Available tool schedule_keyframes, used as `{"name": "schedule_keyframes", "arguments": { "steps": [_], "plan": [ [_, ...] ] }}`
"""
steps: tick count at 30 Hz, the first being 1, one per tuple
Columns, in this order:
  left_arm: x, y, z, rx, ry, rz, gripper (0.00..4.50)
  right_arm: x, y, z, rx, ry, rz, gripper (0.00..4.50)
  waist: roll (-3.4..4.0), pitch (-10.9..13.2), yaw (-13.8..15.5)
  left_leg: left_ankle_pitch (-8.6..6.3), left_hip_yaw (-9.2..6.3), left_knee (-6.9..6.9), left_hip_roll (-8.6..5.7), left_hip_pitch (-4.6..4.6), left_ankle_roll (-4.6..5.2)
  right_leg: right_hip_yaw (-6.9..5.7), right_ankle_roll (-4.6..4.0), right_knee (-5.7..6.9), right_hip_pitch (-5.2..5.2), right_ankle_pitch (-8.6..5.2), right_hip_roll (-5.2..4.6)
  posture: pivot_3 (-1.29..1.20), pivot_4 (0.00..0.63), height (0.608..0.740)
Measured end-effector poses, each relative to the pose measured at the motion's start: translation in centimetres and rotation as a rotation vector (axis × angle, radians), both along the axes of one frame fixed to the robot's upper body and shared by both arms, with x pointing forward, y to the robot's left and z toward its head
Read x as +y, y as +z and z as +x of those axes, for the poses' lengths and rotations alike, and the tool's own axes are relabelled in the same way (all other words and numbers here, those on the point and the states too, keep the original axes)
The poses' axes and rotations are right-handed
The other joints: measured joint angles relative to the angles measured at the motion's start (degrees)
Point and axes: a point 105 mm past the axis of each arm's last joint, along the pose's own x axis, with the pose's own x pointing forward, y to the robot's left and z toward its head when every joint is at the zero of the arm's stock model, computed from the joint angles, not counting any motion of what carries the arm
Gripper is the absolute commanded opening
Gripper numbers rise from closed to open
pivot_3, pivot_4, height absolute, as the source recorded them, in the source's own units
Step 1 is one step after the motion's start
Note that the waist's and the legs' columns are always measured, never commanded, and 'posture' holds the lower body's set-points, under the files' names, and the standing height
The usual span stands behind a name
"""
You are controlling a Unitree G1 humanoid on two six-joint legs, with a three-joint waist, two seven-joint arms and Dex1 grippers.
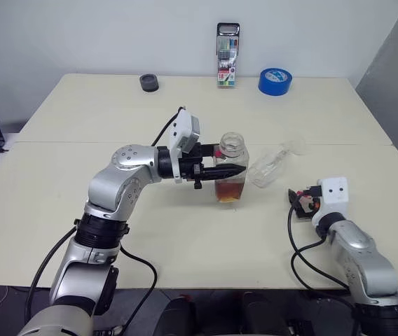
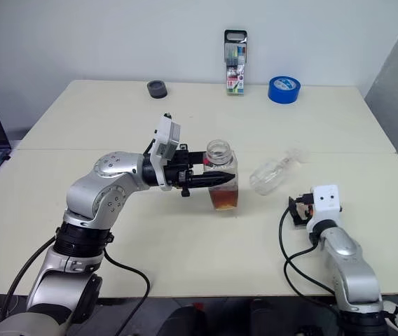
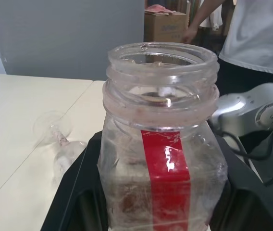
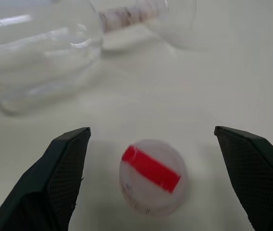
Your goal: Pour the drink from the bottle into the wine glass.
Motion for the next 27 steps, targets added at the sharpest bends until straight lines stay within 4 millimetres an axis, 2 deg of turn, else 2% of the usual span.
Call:
{"name": "schedule_keyframes", "arguments": {
  "steps": [3,7,10,14,18,23,27],
  "plan": [
    [0.6,0.0,0.6,-0.009,0.062,0.002,2.12,1.4,3.0,-0.6,-0.086,0.133,-0.019,4.44,0.0,0.0,0.0,-0.08,0.0,0.01,0.0,0.0,0.14,0.01,0.0,0.0,0.0,0.0,0.0,0.0,0.15,0.74],
    [1.9,0.1,2.5,-0.046,0.271,0.007,2.12,5.4,10.5,-3.1,-0.23,0.48,0.022,4.44,-0.01,0.0,0.1,-0.09,-0.15,0.03,0.01,0.0,0.15,-0.13,0.0,-0.02,0.07,0.0,0.0,0.0,0.15,0.74],
    [2.9,0.4,4.7,-0.088,0.507,-0.005,2.12,7.8,13.2,-4.5,-0.232,0.676,0.064,4.44,-0.06,0.0,0.2,-0.1,-0.18,0.06,-0.02,-0.02,0.17,-0.16,0.0,-0.05,0.1,0.01,-0.05,0.0,0.15,0.74],
    [4.7,0.4,6.9,-0.124,0.805,-0.018,2.12,9.2,15.0,-5.2,-0.206,0.801,0.094,4.44,-0.09,0.0,0.2,-0.1,-0.15,0.06,-0.03,-0.08,0.17,-0.14,0.0,-0.1,0.07,0.01,-0.09,0.0,0.15,0.74],
    [6.0,-0.4,7.4,-0.128,1.029,-0.053,2.12,10.1,17.2,-5.2,-0.241,0.861,0.105,4.44,-0.1,0.0,0.3,-0.09,-0.12,0.05,-0.02,-0.08,0.16,-0.13,0.0,-0.09,0.05,0.01,-0.1,0.0,0.15,0.74],
    [9.3,-2.4,7.6,-0.087,1.266,-0.078,2.12,10.8,17.1,-4.7,-0.195,0.896,0.124,4.44,-0.11,0.0,0.3,-0.09,-0.1,0.05,-0.01,-0.09,0.16,-0.13,0.0,-0.05,0.04,0.01,-0.1,0.0,0.15,0.74],
    [10.6,-1.5,7.6,-0.134,1.309,-0.129,2.12,10.9,17.0,-4.2,-0.177,0.899,0.13,4.44,-0.11,0.0,0.6,-0.09,-0.1,0.06,-0.01,-0.11,0.15,-0.15,0.0,-0.08,0.04,0.01,-0.11,0.0,0.15,0.74]
  ]
}}
